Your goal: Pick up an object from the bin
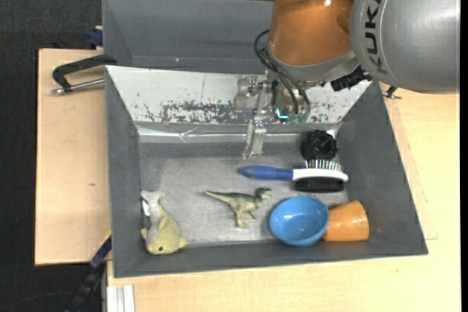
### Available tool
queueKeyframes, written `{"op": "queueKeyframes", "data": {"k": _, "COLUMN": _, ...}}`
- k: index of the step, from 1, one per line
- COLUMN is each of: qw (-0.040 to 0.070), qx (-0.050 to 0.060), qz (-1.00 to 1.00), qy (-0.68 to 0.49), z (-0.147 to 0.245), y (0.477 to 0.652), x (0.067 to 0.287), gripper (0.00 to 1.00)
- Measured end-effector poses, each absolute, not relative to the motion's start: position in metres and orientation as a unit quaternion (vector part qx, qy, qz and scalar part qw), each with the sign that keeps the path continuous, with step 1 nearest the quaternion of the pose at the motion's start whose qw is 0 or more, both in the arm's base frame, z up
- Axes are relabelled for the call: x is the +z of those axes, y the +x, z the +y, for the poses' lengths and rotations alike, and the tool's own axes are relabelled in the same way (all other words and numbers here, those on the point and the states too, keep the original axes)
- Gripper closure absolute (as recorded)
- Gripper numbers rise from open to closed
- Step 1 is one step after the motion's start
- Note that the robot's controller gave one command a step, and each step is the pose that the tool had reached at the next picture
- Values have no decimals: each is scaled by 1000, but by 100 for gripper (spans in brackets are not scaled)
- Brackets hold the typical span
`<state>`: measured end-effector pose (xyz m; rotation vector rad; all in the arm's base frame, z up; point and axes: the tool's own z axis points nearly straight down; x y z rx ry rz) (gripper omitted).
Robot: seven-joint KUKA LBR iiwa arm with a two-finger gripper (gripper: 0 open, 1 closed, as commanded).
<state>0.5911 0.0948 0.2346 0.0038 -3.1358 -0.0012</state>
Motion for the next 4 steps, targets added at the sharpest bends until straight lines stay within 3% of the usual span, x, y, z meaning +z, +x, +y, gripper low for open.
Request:
{"op": "queueKeyframes", "data": {"k": 1, "qw": 5, "qx": 0, "qz": -999, "qy": 49, "z": 52, "y": 515, "x": 116, "gripper": 0}}
{"op": "queueKeyframes", "data": {"k": 2, "qw": 5, "qx": -2, "qz": -993, "qy": -115, "z": 68, "y": 504, "x": 71, "gripper": 0}}
{"op": "queueKeyframes", "data": {"k": 3, "qw": 0, "qx": 0, "qz": -993, "qy": -116, "z": 65, "y": 505, "x": 71, "gripper": 100}}
{"op": "queueKeyframes", "data": {"k": 4, "qw": -7, "qx": -2, "qz": -995, "qy": -97, "z": 67, "y": 517, "x": 226, "gripper": 100}}
